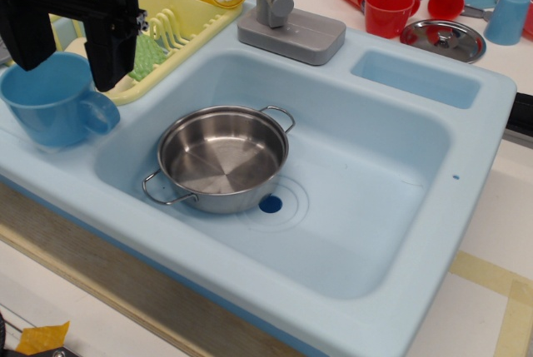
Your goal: Put cup into pot or pan
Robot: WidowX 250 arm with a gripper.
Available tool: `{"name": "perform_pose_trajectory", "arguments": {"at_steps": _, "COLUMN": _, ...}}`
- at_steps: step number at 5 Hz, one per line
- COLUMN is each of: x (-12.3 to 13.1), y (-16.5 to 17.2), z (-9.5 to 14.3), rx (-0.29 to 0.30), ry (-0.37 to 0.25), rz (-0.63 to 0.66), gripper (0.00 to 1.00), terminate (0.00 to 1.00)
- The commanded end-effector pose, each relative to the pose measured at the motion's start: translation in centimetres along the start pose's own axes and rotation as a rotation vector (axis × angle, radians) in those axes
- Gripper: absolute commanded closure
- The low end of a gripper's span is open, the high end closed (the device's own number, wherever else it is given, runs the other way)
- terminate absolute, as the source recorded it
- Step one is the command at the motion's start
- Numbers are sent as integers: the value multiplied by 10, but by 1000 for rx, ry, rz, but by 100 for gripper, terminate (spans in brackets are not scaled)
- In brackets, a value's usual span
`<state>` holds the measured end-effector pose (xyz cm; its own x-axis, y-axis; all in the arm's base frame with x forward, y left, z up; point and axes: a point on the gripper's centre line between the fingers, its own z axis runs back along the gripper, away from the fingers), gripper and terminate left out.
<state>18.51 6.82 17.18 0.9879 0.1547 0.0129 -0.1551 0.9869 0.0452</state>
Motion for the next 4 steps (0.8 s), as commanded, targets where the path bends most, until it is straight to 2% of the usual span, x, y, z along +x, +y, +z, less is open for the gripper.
{"name": "perform_pose_trajectory", "arguments": {"at_steps": 1, "x": 0, "y": 0, "z": 0, "rx": 0, "ry": 0, "rz": 0, "gripper": 0, "terminate": 0}}
{"name": "perform_pose_trajectory", "arguments": {"at_steps": 3, "x": 16, "y": 2, "z": 0, "rx": -54, "ry": -47, "rz": 209, "gripper": 0, "terminate": 0}}
{"name": "perform_pose_trajectory", "arguments": {"at_steps": 4, "x": 17, "y": 4, "z": 1, "rx": -62, "ry": -61, "rz": 312, "gripper": 0, "terminate": 0}}
